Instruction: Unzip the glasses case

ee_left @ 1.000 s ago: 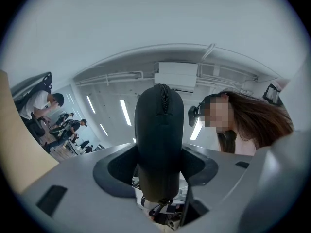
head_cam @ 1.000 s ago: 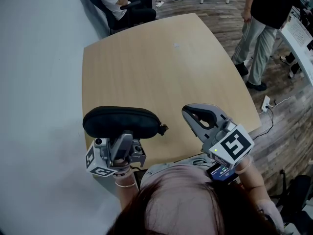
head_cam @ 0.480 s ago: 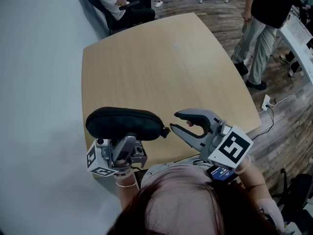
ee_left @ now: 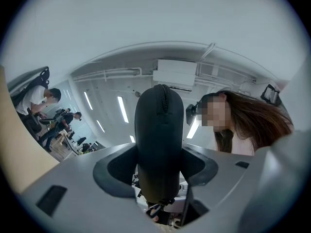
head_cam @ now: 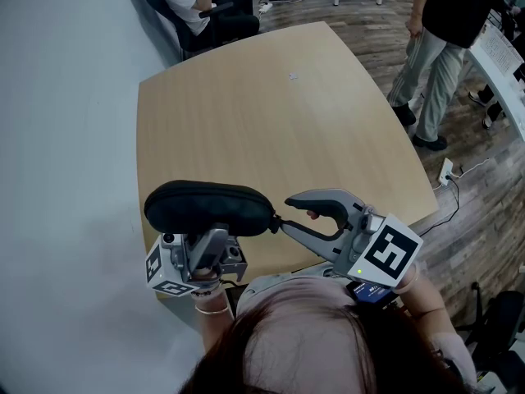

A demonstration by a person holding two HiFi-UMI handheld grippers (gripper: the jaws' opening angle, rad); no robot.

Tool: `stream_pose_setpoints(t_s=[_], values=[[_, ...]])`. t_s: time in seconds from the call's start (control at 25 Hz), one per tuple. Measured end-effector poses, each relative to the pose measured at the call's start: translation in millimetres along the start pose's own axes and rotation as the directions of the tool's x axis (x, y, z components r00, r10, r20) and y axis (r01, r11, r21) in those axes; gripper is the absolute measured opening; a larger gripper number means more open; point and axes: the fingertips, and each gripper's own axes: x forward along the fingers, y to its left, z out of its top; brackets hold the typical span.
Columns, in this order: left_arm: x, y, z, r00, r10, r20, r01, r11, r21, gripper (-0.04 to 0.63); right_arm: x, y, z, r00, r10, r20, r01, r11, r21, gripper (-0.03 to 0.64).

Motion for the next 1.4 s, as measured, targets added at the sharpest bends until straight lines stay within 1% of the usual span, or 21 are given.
stream_pose_setpoints(t_s=[0.36, 0.64, 0.84, 1.24, 1.32, 1.36, 1.4], values=[[-1.3, -7.6, 1.2, 0.999, -0.045, -0.006, 0.045, 0.999, 0.003, 0.245, -3.8, -8.6, 0.6, 0.999, -0.036, -0.004, 0.036, 0.999, -0.013, 0.118], [-0.3, -11.7, -1.7, 0.997, -0.080, -0.017, 0.080, 0.997, -0.012, 0.245, -1.4, -6.0, -0.2, 1.000, -0.020, -0.005, 0.020, 1.000, -0.024, 0.121], [-0.3, -7.5, -1.1, 0.998, -0.068, -0.003, 0.068, 0.998, -0.004, 0.245, 0.5, 0.1, -3.8, 1.000, 0.015, -0.010, -0.015, 0.999, -0.032, 0.138], [1.5, -6.8, -2.1, 0.998, -0.057, 0.006, 0.057, 0.998, -0.006, 0.245, 1.6, 6.2, 1.1, 0.999, 0.034, 0.008, -0.034, 0.998, -0.045, 0.140], [2.1, -6.7, -1.8, 0.998, -0.056, 0.007, 0.056, 0.998, -0.007, 0.245, 2.6, 6.4, 2.3, 1.000, 0.023, 0.012, -0.022, 0.998, -0.065, 0.130], [2.4, -6.8, -1.8, 0.998, -0.056, 0.002, 0.056, 0.998, -0.007, 0.245, 3.0, 5.6, 3.2, 1.000, 0.010, 0.016, -0.009, 0.997, -0.075, 0.109], [2.9, -7.1, -2.1, 0.998, -0.057, -0.004, 0.057, 0.998, -0.006, 0.245, 3.1, 4.5, 4.2, 1.000, -0.004, 0.020, 0.006, 0.997, -0.082, 0.073]])
